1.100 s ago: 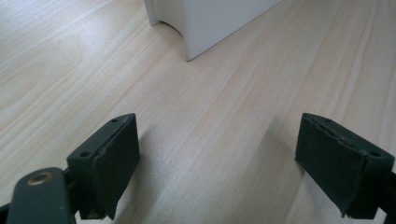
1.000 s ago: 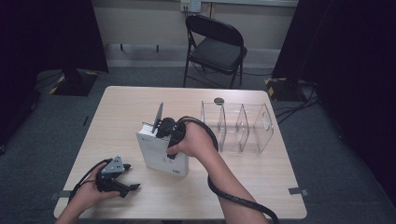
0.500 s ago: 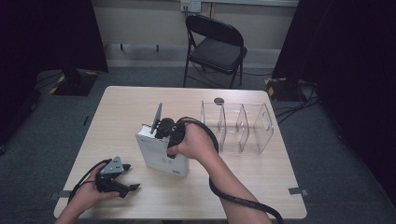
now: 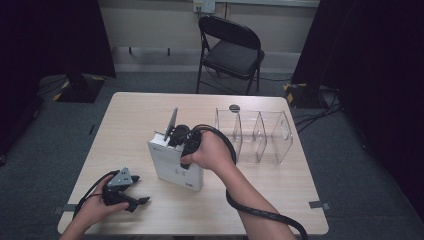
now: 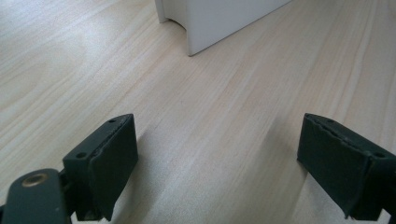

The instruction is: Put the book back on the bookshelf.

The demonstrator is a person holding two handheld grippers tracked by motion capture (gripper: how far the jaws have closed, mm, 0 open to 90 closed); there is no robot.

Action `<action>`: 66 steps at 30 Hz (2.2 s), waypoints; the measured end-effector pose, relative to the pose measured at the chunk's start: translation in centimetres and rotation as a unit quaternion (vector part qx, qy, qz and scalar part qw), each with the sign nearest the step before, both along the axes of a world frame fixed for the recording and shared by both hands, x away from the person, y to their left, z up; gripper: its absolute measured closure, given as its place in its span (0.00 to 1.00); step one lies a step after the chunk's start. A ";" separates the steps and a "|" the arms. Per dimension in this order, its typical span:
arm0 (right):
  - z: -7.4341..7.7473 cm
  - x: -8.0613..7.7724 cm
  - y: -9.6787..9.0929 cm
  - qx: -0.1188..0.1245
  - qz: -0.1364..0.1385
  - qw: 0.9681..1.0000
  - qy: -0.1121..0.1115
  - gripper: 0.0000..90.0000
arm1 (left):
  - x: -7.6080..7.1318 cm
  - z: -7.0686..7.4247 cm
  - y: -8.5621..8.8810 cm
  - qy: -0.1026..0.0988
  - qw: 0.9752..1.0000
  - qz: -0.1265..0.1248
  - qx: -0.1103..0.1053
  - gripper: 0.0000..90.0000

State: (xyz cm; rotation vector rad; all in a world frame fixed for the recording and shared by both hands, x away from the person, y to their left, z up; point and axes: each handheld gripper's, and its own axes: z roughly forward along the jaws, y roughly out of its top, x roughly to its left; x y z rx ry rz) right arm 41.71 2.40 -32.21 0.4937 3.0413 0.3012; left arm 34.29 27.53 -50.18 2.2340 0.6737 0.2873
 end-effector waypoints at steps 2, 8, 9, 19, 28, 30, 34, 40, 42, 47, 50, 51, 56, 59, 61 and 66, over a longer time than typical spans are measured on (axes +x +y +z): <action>0.0 0.0 -0.2 0.002 -0.002 1.000 0.003 0.57 | 0.0 0.0 0.0 0.000 1.000 0.000 0.000 0.13; 0.3 -0.1 -0.8 0.002 0.000 1.000 0.009 0.58 | 0.0 0.0 0.0 -0.001 1.000 0.001 0.001 0.12; 0.3 -0.2 -0.9 0.002 0.001 1.000 0.006 0.58 | 0.0 0.0 0.0 -0.001 1.000 0.001 0.002 0.12; 0.7 -0.5 -2.7 0.006 -0.011 1.000 0.016 0.58 | 0.0 0.0 0.0 0.000 1.000 0.005 0.001 0.12; 1.3 -0.9 -4.8 0.015 -0.024 0.999 0.017 0.58 | 0.0 0.0 -0.1 0.000 1.000 0.007 -0.001 0.12; 1.3 -0.9 -5.2 0.017 -0.030 0.999 0.021 0.58 | 0.0 0.0 0.0 -0.001 1.000 0.004 0.002 0.12; 1.4 -1.0 -6.1 0.022 -0.037 0.999 0.027 0.58 | 0.0 0.0 -0.1 0.001 1.000 0.005 0.000 0.12; 1.0 -1.2 -7.1 0.034 -0.033 0.999 0.019 0.58 | 0.0 0.0 0.0 0.001 1.000 0.005 0.001 0.12; 0.9 -1.4 -7.3 0.037 -0.035 0.999 0.016 0.57 | 0.0 0.0 0.0 0.001 1.000 0.005 0.001 0.12; 0.4 -1.7 -7.5 0.031 -0.037 0.999 0.013 0.57 | 0.0 0.0 0.0 0.000 1.000 0.005 0.001 0.12; 0.4 -1.7 -7.6 0.036 -0.040 0.998 0.011 0.56 | 0.0 0.0 0.0 -0.002 1.000 0.007 0.004 0.12; 0.4 -1.7 -7.6 0.035 -0.038 0.999 0.011 0.56 | -0.1 0.0 -0.1 -0.002 1.000 0.008 0.003 0.12; 0.1 -1.8 -7.3 0.037 -0.045 0.998 0.010 0.52 | -0.1 0.0 0.0 -0.004 1.000 0.009 0.006 0.11; -0.3 -1.7 -7.0 0.023 -0.048 0.999 0.001 0.46 | -0.1 0.0 0.0 -0.004 1.000 0.011 0.006 0.11; -0.5 -1.6 -6.6 0.011 -0.049 0.999 -0.002 0.44 | -0.2 0.0 -0.1 -0.003 1.000 0.012 0.005 0.11; -0.7 -1.4 -6.4 0.001 -0.058 0.998 0.008 0.41 | -0.2 0.0 -0.1 -0.001 1.000 0.010 0.003 0.10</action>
